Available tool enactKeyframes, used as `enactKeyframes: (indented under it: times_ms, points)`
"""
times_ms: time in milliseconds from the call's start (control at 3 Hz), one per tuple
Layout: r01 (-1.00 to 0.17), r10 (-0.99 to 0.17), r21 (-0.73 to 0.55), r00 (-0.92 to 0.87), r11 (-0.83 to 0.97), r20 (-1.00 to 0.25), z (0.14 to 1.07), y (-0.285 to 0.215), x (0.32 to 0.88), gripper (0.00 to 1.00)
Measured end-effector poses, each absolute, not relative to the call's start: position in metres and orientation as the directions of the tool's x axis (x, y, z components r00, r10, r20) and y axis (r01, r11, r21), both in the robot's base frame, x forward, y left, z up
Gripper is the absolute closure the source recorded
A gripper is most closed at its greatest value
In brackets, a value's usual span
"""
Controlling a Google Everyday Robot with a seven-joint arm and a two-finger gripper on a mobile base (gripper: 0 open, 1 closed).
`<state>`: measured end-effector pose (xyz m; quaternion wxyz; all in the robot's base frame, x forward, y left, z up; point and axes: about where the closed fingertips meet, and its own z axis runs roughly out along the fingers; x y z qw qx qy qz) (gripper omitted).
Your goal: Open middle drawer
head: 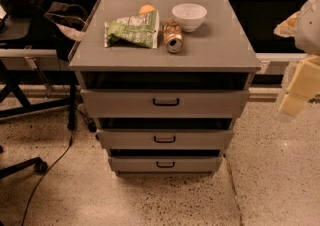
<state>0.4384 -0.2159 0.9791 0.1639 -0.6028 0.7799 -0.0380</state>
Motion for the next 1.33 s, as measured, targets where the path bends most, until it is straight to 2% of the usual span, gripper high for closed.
enactKeyframes:
  times_ms: [333,667,1000,1333]
  points:
    - [-0.926,-0.951,-0.263,-0.216,0.272,-0.222,0.98,-0.215,0.438,0.0]
    - [-0.928,-0.929,-0.236,-0.213,0.289,-0.303,0.969,-0.217,0.44,0.0]
    - [-0.926,-0.871,-0.203,-0.202,0.319,-0.448,0.951,-0.22,0.441,0.0]
    - [-0.888,-0.852,-0.271,-0.21,0.371,-0.48,0.943,-0.22,0.441,0.0]
